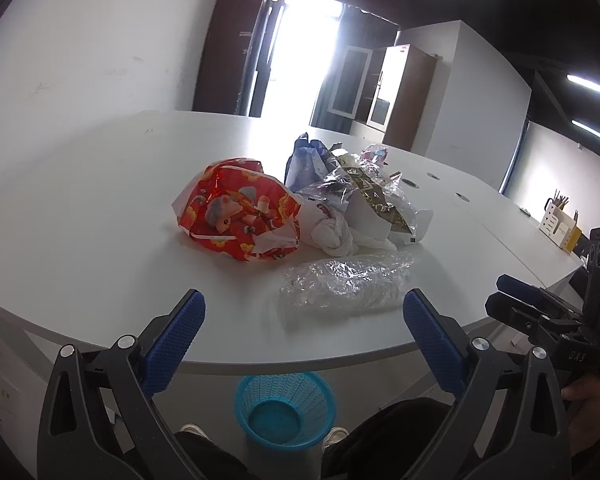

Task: Collect trash
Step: 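Move both tools toward the trash pile on the table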

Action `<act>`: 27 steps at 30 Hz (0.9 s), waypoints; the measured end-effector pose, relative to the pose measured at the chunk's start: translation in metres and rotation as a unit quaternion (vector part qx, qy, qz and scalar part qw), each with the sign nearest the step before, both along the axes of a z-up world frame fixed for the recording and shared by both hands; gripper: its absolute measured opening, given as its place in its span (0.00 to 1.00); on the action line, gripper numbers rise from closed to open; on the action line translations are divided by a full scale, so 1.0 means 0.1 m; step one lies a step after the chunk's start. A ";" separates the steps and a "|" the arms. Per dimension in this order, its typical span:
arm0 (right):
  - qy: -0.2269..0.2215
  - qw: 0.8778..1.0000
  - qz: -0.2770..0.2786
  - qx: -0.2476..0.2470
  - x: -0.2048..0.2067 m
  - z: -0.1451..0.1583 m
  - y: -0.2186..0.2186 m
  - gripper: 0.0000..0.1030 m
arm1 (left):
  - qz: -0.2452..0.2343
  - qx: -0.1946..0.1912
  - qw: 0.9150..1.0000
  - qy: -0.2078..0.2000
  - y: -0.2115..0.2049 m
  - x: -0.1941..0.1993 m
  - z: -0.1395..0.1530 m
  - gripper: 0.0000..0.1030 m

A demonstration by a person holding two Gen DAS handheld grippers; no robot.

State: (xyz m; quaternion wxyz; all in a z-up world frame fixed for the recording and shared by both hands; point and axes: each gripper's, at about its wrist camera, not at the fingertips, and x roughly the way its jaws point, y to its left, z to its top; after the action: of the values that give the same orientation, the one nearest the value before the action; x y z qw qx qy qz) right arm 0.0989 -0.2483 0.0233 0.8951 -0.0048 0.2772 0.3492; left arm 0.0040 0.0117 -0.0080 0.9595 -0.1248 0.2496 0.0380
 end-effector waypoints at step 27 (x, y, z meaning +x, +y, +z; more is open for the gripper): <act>0.034 0.999 0.002 0.037 1.00 0.30 0.03 0.92 | 0.050 0.019 0.999 0.009 0.15 0.56 0.03 0.94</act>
State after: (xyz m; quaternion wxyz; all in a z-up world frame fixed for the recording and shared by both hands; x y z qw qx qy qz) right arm 0.1989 -0.2451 0.0532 0.8843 0.0394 0.2942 0.3605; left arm 0.0602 0.0268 -0.0050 0.9564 -0.1188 0.2505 0.0920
